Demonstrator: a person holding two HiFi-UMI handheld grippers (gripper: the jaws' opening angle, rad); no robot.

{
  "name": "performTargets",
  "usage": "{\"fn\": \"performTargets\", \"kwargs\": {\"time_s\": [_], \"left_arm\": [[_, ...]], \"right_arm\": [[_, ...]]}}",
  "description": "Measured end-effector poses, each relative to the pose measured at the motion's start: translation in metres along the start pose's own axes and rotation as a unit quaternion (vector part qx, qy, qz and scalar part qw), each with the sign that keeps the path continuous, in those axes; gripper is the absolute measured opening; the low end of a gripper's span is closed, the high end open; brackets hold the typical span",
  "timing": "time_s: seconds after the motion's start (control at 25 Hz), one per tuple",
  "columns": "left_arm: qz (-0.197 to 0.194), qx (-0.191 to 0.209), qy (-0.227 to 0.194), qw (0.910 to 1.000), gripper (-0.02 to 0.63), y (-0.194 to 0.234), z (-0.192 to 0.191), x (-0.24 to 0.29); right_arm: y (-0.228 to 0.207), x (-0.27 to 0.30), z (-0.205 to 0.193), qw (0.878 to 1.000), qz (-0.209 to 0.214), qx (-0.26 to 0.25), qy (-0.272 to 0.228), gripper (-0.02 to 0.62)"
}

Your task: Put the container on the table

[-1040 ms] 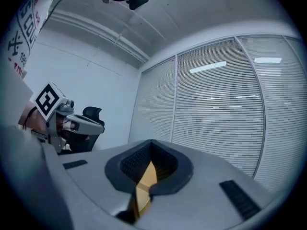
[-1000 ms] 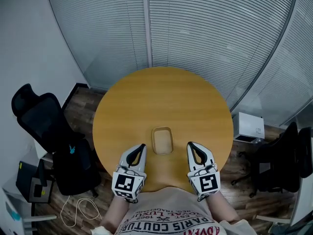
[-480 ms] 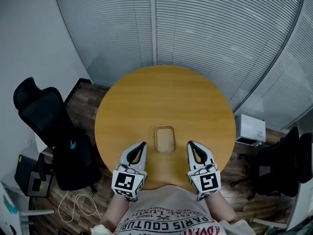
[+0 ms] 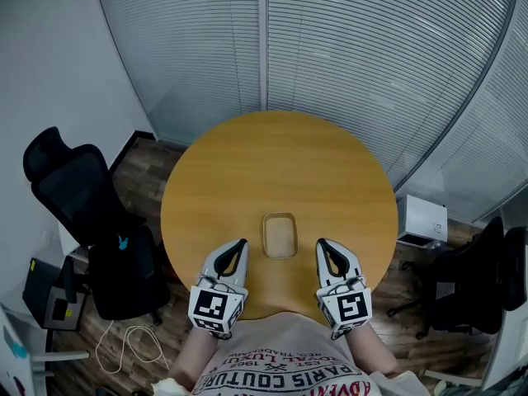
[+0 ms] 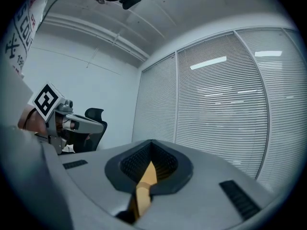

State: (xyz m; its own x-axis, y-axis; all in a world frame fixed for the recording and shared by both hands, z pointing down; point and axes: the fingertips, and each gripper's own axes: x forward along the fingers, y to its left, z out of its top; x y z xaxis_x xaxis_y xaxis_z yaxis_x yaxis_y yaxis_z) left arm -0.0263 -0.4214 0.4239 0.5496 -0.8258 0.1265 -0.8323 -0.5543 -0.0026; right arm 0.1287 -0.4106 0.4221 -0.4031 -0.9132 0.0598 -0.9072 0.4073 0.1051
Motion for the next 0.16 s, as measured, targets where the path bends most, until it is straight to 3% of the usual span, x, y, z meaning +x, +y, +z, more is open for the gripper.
{"fn": "performTargets", "kwargs": {"time_s": [0.16], "left_arm": [[0.001, -0.002, 0.002, 1.0000, 0.006, 0.0020, -0.0025, -0.0017]], "right_arm": [[0.0046, 0.0022, -0.0049, 1.000, 0.002, 0.002, 0.005, 0.006]]}}
